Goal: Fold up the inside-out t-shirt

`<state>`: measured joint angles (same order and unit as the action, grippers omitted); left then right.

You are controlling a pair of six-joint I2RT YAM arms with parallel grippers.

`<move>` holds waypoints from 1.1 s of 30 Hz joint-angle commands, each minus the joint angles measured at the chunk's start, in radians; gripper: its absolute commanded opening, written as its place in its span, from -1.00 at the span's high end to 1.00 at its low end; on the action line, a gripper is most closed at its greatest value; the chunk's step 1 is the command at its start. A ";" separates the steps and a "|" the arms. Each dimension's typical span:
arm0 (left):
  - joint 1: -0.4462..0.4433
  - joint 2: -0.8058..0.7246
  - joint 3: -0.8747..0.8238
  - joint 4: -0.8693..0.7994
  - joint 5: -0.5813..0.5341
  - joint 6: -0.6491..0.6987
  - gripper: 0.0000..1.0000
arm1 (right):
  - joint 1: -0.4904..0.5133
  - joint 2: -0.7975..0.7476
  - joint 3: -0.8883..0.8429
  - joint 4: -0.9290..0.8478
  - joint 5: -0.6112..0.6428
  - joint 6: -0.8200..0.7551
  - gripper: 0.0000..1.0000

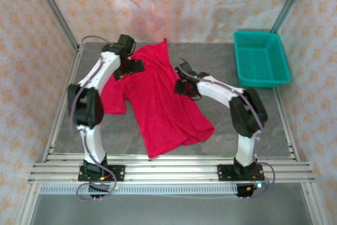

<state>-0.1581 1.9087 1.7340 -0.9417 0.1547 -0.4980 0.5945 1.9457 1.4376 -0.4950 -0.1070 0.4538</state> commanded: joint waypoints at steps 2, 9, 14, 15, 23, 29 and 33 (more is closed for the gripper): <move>0.006 -0.098 -0.222 0.165 0.024 -0.070 -0.94 | 0.005 0.176 0.230 -0.220 0.142 -0.192 0.09; 0.061 -0.007 -0.298 0.222 0.062 -0.093 -0.87 | -0.008 0.335 0.422 -0.316 0.280 -0.220 0.22; 0.145 0.128 -0.277 0.185 -0.004 -0.074 -0.69 | -0.049 0.307 0.363 -0.285 0.247 -0.195 0.96; 0.161 0.150 -0.268 0.176 -0.006 -0.071 -0.65 | -0.056 0.297 0.350 -0.281 0.252 -0.189 0.99; 0.283 0.260 -0.135 0.092 -0.063 -0.068 -0.49 | -0.104 0.102 0.113 -0.273 0.196 -0.173 0.91; 0.273 0.321 0.022 0.036 -0.023 -0.074 -0.39 | -0.095 -0.039 -0.123 -0.167 0.005 -0.056 0.46; 0.188 0.282 0.081 -0.014 -0.086 -0.055 -0.44 | -0.094 -0.044 -0.026 -0.164 0.073 -0.064 -0.01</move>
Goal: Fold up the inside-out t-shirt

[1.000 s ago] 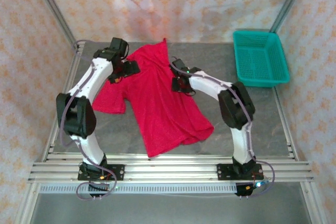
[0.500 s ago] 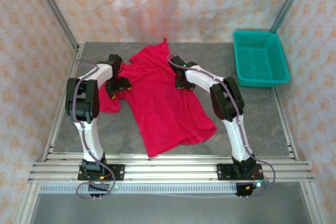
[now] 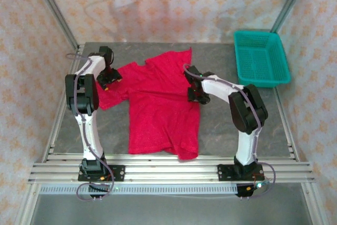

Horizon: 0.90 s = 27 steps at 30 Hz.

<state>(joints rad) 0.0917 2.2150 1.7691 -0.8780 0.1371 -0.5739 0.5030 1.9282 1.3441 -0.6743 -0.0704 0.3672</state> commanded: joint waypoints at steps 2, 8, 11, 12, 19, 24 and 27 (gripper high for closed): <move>-0.088 -0.067 0.051 -0.091 -0.114 0.029 -0.45 | -0.003 0.013 0.170 -0.010 0.071 -0.008 -0.01; -0.139 -0.191 0.013 -0.056 -0.119 0.030 -0.47 | -0.004 0.222 0.457 0.003 0.218 -0.092 0.13; -0.157 -0.200 -0.013 -0.026 -0.051 0.019 -0.47 | -0.014 0.377 0.652 -0.025 0.265 -0.118 0.14; -0.165 -0.201 -0.020 -0.019 -0.040 0.019 -0.47 | -0.019 0.432 0.728 -0.049 0.264 -0.119 0.13; -0.183 -0.196 -0.097 0.040 -0.016 0.016 -0.46 | -0.026 0.695 1.104 -0.165 0.263 -0.165 0.09; -0.178 -0.147 -0.101 0.042 -0.027 0.020 -0.46 | -0.029 0.727 1.121 -0.149 0.289 -0.175 0.49; -0.153 -0.116 -0.090 0.035 -0.039 0.015 -0.42 | -0.031 0.717 1.124 -0.162 0.312 -0.169 0.97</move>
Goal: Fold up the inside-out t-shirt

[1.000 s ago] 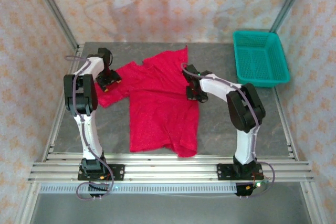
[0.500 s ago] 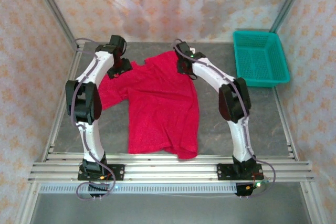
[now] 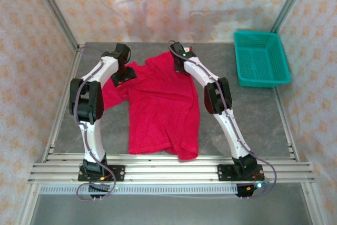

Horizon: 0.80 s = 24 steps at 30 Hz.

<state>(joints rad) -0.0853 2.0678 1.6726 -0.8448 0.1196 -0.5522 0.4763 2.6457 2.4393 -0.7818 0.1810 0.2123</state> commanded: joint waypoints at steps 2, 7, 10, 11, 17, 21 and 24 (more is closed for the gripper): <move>0.049 0.054 0.018 0.003 -0.044 -0.014 -0.41 | -0.006 -0.019 0.027 -0.059 0.065 -0.013 1.00; 0.132 0.172 0.112 -0.052 -0.062 -0.019 -0.38 | -0.016 -0.109 0.014 -0.073 0.098 -0.007 1.00; 0.168 0.219 0.148 -0.072 -0.069 -0.013 -0.38 | -0.044 -0.213 -0.081 -0.051 0.080 0.013 1.00; 0.179 0.231 0.159 -0.077 -0.075 -0.011 -0.38 | -0.061 -0.257 -0.137 -0.032 0.064 0.024 1.00; 0.213 0.294 0.218 -0.111 -0.072 -0.002 -0.36 | -0.194 -0.502 -0.577 0.161 -0.071 0.134 1.00; 0.205 0.249 0.195 -0.091 -0.063 -0.006 -0.35 | -0.250 -0.571 -0.808 0.269 -0.135 0.177 0.96; 0.193 0.219 0.212 -0.105 -0.088 -0.001 -0.35 | -0.262 -0.568 -0.846 0.261 -0.153 0.174 -0.04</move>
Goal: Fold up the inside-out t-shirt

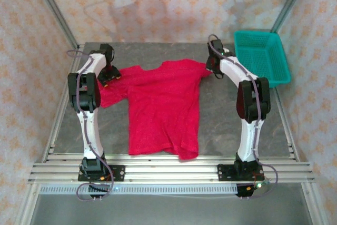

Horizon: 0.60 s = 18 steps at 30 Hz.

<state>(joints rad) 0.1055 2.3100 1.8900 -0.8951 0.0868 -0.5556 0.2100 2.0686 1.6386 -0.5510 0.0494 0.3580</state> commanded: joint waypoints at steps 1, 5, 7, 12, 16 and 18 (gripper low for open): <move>0.000 -0.029 0.007 -0.068 -0.074 0.006 -0.35 | 0.005 0.008 -0.042 0.015 -0.017 0.027 -0.15; -0.051 -0.128 -0.001 -0.107 -0.201 0.029 -0.37 | 0.020 -0.065 -0.066 -0.055 0.009 0.051 -0.24; -0.110 -0.211 -0.047 -0.088 -0.239 0.059 -0.42 | 0.053 -0.133 -0.118 -0.055 -0.008 0.076 -0.24; -0.295 -0.380 -0.256 0.022 -0.081 0.038 -0.46 | 0.225 -0.265 -0.312 0.019 -0.170 0.151 0.01; -0.367 -0.471 -0.476 0.196 0.093 -0.079 -0.45 | 0.381 -0.320 -0.437 -0.064 -0.090 0.152 0.15; -0.379 -0.471 -0.535 0.255 0.108 -0.110 -0.45 | 0.434 -0.346 -0.514 -0.053 -0.100 0.162 0.15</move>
<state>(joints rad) -0.2970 1.8099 1.4380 -0.7483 0.1211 -0.5869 0.6075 1.7538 1.2163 -0.5442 -0.0643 0.4877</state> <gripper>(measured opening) 0.725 0.424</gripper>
